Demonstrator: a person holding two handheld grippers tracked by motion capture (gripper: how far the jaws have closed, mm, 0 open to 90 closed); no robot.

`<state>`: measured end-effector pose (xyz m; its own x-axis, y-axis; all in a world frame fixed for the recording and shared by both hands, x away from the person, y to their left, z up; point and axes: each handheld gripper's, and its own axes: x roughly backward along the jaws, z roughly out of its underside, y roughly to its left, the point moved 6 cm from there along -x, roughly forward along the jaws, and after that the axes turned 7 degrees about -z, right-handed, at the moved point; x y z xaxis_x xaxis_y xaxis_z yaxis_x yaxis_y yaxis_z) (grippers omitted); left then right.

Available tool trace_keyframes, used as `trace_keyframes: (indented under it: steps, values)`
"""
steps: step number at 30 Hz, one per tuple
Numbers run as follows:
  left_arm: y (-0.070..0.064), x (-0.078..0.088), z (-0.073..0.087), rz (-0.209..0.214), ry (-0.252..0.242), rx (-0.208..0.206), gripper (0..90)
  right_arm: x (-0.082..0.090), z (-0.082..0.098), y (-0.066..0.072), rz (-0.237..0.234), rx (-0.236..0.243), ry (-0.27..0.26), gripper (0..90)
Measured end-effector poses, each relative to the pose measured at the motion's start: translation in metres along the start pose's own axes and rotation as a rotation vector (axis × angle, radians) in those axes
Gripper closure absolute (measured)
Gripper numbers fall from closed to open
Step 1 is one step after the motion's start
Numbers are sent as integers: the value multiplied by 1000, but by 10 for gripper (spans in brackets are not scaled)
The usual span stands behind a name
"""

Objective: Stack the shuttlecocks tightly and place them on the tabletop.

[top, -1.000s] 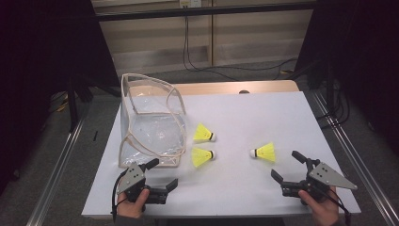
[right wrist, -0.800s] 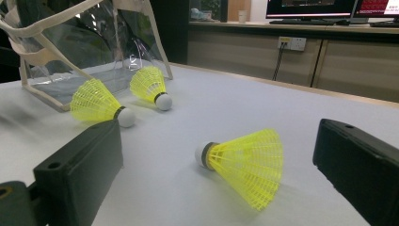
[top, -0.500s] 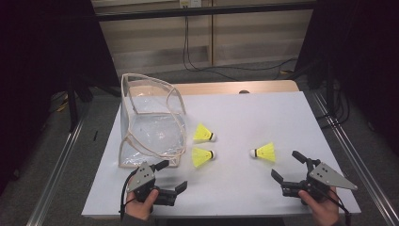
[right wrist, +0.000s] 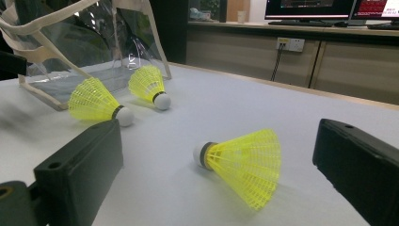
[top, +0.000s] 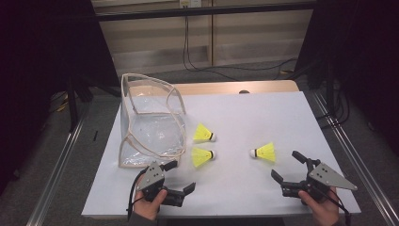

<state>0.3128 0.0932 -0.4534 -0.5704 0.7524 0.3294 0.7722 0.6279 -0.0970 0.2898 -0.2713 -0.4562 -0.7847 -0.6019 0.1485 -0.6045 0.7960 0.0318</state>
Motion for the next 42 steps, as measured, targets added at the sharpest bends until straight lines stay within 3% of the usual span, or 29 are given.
trace_keyframes:
  steps: [15, 24, 37, 42]
  values:
    - [-14, -22, 1, 51, 53, -14, 18, 0, 0, 0, 0, 3, 3, 18]
    - [-21, -34, 1, 58, 78, -16, 19, 0, 0, 0, -1, 4, 3, 18]
    - [-29, -53, -1, 40, 101, -22, 21, 0, 0, 0, -1, 7, 4, 19]
    - [-31, -60, -3, 10, 110, -8, 21, 0, 0, 1, -2, 7, 2, 20]
